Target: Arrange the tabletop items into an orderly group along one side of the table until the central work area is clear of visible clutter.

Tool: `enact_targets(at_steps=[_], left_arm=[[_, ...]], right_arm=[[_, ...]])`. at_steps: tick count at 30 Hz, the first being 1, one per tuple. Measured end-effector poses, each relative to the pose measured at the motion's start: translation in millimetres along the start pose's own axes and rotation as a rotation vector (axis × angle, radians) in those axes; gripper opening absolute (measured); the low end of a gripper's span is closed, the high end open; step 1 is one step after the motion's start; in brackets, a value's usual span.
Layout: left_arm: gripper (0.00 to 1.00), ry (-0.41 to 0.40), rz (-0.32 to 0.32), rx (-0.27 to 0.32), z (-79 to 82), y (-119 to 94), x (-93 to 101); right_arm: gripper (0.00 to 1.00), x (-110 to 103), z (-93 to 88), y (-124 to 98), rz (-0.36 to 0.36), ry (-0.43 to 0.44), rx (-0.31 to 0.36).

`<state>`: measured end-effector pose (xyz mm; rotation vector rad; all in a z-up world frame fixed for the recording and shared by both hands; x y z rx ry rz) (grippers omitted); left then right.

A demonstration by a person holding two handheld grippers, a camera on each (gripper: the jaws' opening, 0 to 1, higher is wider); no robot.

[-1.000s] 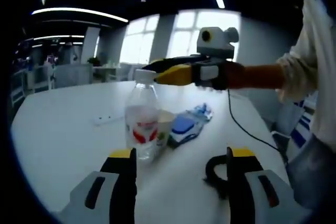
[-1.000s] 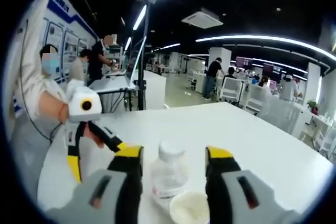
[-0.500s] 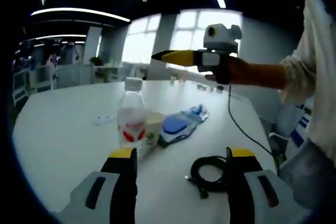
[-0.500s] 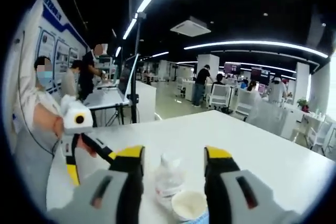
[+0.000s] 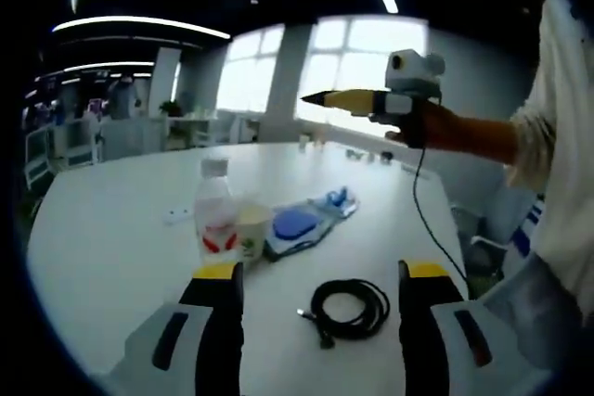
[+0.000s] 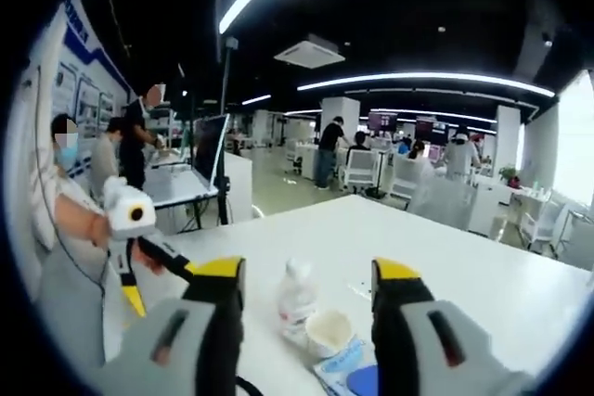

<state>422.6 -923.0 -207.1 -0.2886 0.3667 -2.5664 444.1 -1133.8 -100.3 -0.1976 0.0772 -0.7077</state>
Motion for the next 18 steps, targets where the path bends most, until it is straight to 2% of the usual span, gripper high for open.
enact_targets(at_steps=[3,8,9,18], left_arm=[[0.64,0.0,-0.001,-0.002,3.4,-5,5.1],[0.64,0.017,-0.003,-0.009,9.2,-12,16.2],[0.64,0.02,-0.008,-0.013,9.6,-13,18.7],[0.63,0.035,-0.02,-0.043,6.3,-18,37.6]], right_arm=[[0.53,-5,-0.9,-16,-0.033,0.011,0.005],[0.52,-13,-6.8,-40,-0.076,0.079,0.008],[0.52,-14,-8.4,-46,-0.105,0.084,0.008],[0.5,-32,-28.1,-80,-0.181,0.157,-0.032]])
Point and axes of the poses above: the point that each gripper's makers call its tool centre point, and the gripper's own axes: y roughly forward along the fingers, x roughly to its right, z roughly out of its top, the point moved 6 cm from there along -y, roughly backward along the fingers, and after that the axes turned 15 degrees about z, right-handed, at the moved point
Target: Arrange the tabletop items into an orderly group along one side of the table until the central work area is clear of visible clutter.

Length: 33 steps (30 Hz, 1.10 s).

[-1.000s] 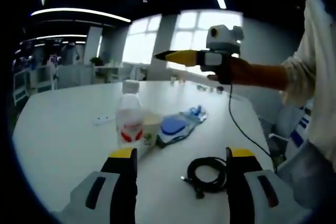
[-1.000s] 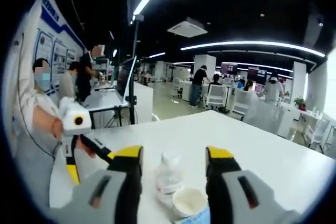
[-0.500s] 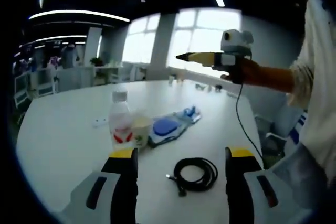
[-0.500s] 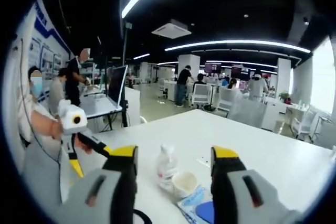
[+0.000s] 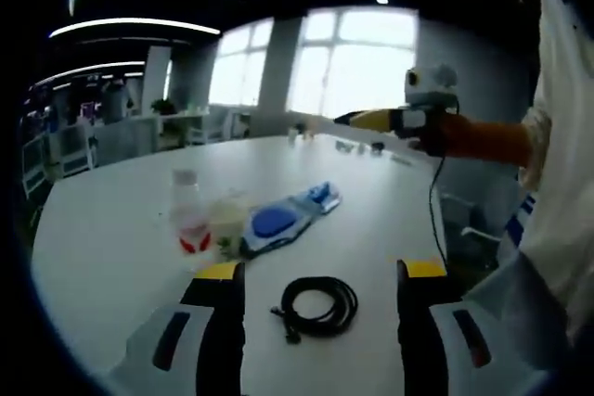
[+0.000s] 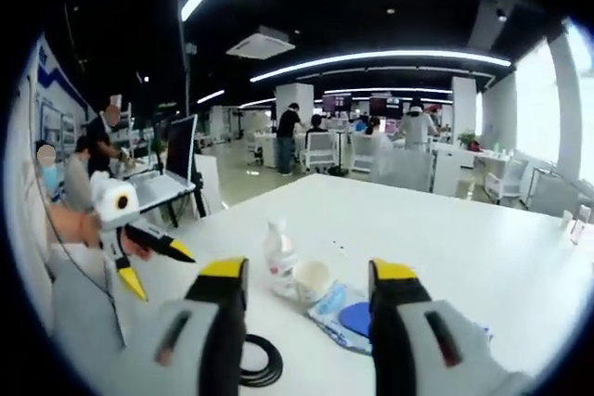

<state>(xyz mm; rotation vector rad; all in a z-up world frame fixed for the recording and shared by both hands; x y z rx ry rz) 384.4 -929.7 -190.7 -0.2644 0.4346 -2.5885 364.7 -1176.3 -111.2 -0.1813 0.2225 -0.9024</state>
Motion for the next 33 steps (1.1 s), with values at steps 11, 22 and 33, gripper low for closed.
enact_targets(at_steps=[11,22,33], left_arm=[[0.62,0.018,0.012,-0.044,-0.5,-3,12.2],[0.6,0.058,0.081,-0.211,-21.8,6,20.9],[0.47,-0.088,0.155,-0.341,-44.9,24,35.5]], right_arm=[[0.47,-12,-34.5,-26,-0.105,0.121,-0.055],[0.41,-33,-88.3,-13,-0.086,0.264,-0.233],[0.36,-20,-108.3,14,-0.023,0.259,-0.311]])
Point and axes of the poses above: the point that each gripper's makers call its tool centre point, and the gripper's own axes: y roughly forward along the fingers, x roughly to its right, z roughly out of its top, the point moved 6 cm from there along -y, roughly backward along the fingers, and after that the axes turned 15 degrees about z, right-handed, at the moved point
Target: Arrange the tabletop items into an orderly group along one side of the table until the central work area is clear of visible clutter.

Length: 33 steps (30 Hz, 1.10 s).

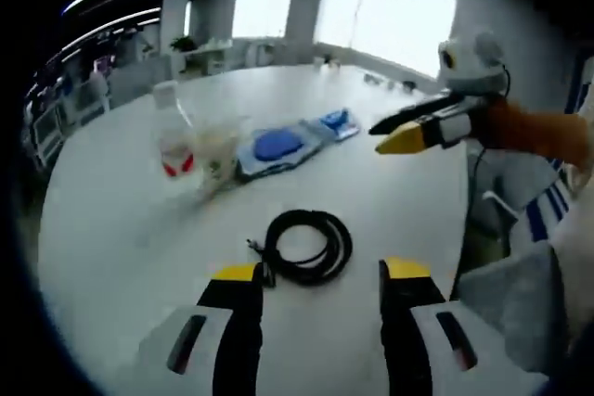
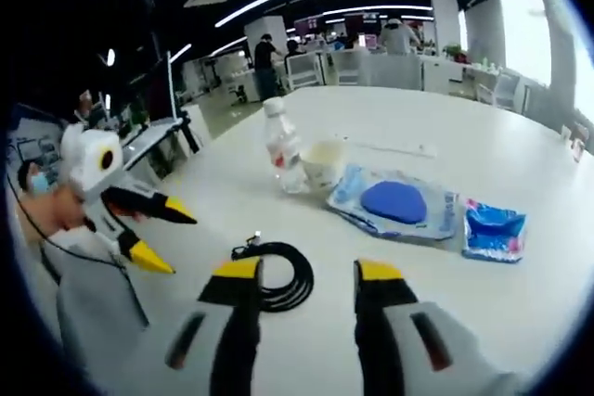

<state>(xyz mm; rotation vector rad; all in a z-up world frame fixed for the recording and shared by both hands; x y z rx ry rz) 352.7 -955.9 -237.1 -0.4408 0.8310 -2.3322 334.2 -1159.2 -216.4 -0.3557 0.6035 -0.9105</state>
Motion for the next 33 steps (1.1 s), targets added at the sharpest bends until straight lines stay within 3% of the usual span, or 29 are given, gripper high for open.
enact_targets(at_steps=[1,4,5,6,7,9,10,11,14,15,19,25,33], left_arm=[[0.47,-0.084,-0.005,-0.001,1.3,2,3.3],[0.43,-0.151,0.056,-0.045,-4.8,10,-0.5],[0.43,-0.19,0.082,-0.109,-12.3,12,-1.1],[0.45,-0.187,0.059,-0.089,-11.3,15,1.1],[0.45,-0.229,0.078,-0.098,-13.4,18,1.4],[0.42,-0.242,0.111,-0.16,-20.8,20,-1.1],[0.43,-0.248,0.11,-0.14,-19.7,24,-1.0],[0.42,-0.278,0.142,-0.186,-24.1,25,-2.1],[0.4,-0.346,0.134,-0.178,-21.3,35,1.1],[0.38,-0.341,0.134,-0.218,-24.2,35,1.6],[0.35,-0.353,0.158,-0.237,-24.9,44,0.4],[0.26,-0.389,0.175,-0.287,-32.4,54,0.7],[0.24,-0.411,0.186,-0.338,-39.7,64,-0.8]], right_arm=[[0.36,4,0.4,3,0.004,0.008,-0.011],[0.34,8,0.9,15,0.035,-0.015,-0.062],[0.33,10,2.7,20,0.045,-0.029,-0.083],[0.33,10,4.3,25,0.054,-0.048,-0.09],[0.34,11,2.7,32,0.077,-0.066,-0.139],[0.32,11,3.0,42,0.092,-0.099,-0.18],[0.32,12,2.4,48,0.099,-0.137,-0.215],[0.31,12,1.1,55,0.113,-0.163,-0.263],[0.3,11,4.0,75,0.151,-0.216,-0.309],[0.3,12,4.1,82,0.157,-0.231,-0.345],[0.29,15,3.4,102,0.179,-0.277,-0.41],[0.22,21,-3.9,116,0.199,-0.298,-0.465],[0.21,24,-15.1,129,0.22,-0.3,-0.533]])
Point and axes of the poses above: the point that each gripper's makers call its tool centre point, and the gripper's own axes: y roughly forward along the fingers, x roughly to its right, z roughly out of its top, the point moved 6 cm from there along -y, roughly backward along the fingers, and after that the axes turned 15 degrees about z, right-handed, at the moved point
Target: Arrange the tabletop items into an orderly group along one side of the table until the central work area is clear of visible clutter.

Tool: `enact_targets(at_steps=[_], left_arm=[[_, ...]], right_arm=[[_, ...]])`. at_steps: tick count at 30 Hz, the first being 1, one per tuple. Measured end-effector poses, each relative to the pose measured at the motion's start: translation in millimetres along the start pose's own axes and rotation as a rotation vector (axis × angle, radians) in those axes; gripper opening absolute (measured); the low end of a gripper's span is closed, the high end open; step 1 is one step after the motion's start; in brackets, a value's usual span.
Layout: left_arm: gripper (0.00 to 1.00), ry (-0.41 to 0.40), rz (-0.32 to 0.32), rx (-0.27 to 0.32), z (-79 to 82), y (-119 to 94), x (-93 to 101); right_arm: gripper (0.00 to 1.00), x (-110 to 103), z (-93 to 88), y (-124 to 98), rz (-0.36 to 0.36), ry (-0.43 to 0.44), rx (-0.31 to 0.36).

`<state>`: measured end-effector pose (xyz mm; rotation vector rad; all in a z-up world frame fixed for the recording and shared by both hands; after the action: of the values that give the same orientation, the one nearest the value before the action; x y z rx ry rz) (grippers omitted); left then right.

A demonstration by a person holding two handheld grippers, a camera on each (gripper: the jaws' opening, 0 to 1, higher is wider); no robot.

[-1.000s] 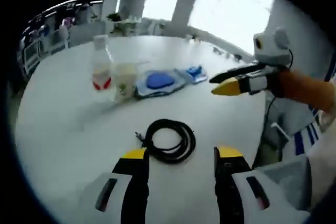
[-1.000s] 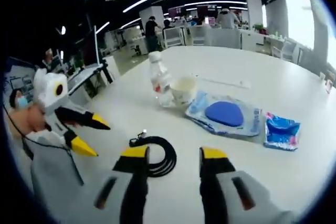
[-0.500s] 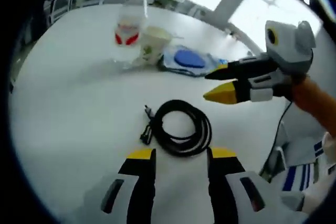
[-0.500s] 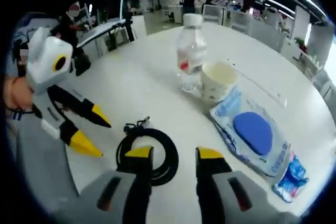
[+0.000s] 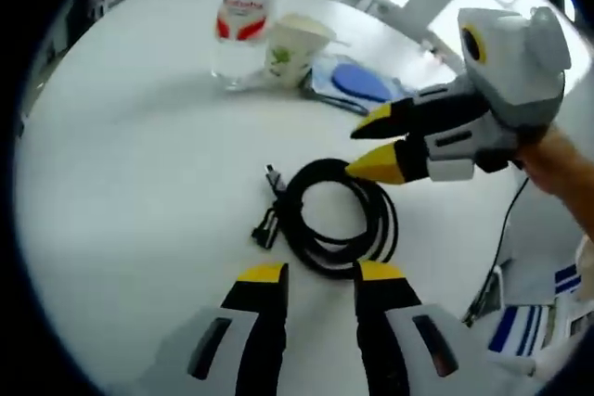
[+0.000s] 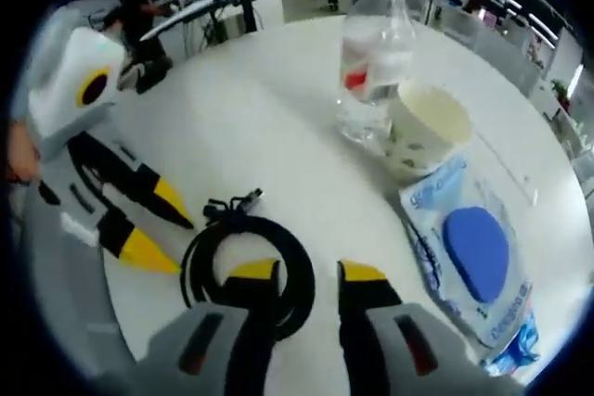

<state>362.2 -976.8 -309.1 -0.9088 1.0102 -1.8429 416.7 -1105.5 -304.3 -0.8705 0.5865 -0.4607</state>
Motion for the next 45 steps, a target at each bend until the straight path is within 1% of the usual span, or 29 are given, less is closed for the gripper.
enact_targets(at_steps=[1,3,4,6,7,9,10,11,12,15,19,21,22,27,30,33,38,44,45], left_arm=[[0.23,0.002,0.004,-0.018,-1.8,1,0.2],[0.22,0.003,-0.001,-0.007,0.1,6,1.5],[0.21,-0.004,0.01,-0.022,-0.3,6,0.2],[0.18,-0.003,0.005,-0.028,0.8,9,1.7],[0.17,0.009,0.027,-0.047,-1.4,11,-0.2],[0.16,-0.004,0.012,-0.032,0.9,11,2.2],[0.13,-0.016,0.016,-0.038,1.3,12,0.8],[0.12,-0.014,0.016,-0.044,1.5,12,0.7],[0.12,-0.008,0.014,-0.04,2.0,12,1.8],[0.07,-0.003,0.024,-0.036,2.8,13,1.0],[0.05,-0.003,0.039,-0.043,4.0,14,1.4],[0.03,-0.031,0.042,-0.06,4.8,14,-0.2],[0.03,-0.028,0.042,-0.061,5.2,15,-0.1],[0.02,-0.052,0.045,-0.068,4.9,15,-1.0],[0.0,-0.045,0.054,-0.062,6.9,15,-2.5],[0.0,-0.041,0.06,-0.054,8.8,12,-3.9],[0.0,-0.041,0.055,-0.042,12.8,7,-1.6],[0.0,-0.003,0.035,-0.013,23.4,-4,9.2],[0.0,0.006,0.034,0.001,27.3,-8,12.0]], right_arm=[[0.21,0,0.6,1,0.001,-0.003,0.001],[0.2,2,-0.5,5,0.004,-0.001,-0.014],[0.19,2,-1.1,6,0.007,-0.001,-0.017],[0.18,4,-3.5,9,0.005,-0.007,-0.038],[0.16,4,-4.8,11,0.009,-0.004,-0.048],[0.13,4,-7.1,14,0.015,0.002,-0.061],[0.13,3,-7.4,15,0.018,0.004,-0.058],[0.13,4,-7.7,16,0.016,0.007,-0.057],[0.12,4,-5.9,15,0.007,0.015,-0.04],[0.1,5,-4.8,15,0.007,0.022,-0.055],[0.08,4,-4.4,15,-0.008,-0.003,-0.079],[0.06,5,-4.3,14,-0.01,-0.021,-0.084],[0.06,5,-4.6,14,-0.014,-0.006,-0.075],[0.05,5,-6.4,14,-0.012,-0.017,-0.058],[0.04,4,-7.8,13,-0.012,-0.019,-0.056],[0.02,2,-9.4,9,-0.013,-0.018,-0.039],[0.01,-1,-12.5,-2,-0.023,0.005,0.008],[0.01,-6,-15.4,-28,-0.053,0.025,0.06],[0.01,-6,-15.8,-32,-0.059,0.023,0.067]])
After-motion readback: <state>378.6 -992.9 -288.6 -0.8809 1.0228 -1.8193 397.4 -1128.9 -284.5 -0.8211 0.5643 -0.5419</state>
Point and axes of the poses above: the point that each gripper's makers call its tool centre point, and the gripper's own axes: y roughly forward along the fingers, x roughly to its right, z roughly out of its top, the point moved 6 cm from there along -y, roughly backward along the fingers, and after that the axes turned 15 degrees about z, right-handed, at the moved point
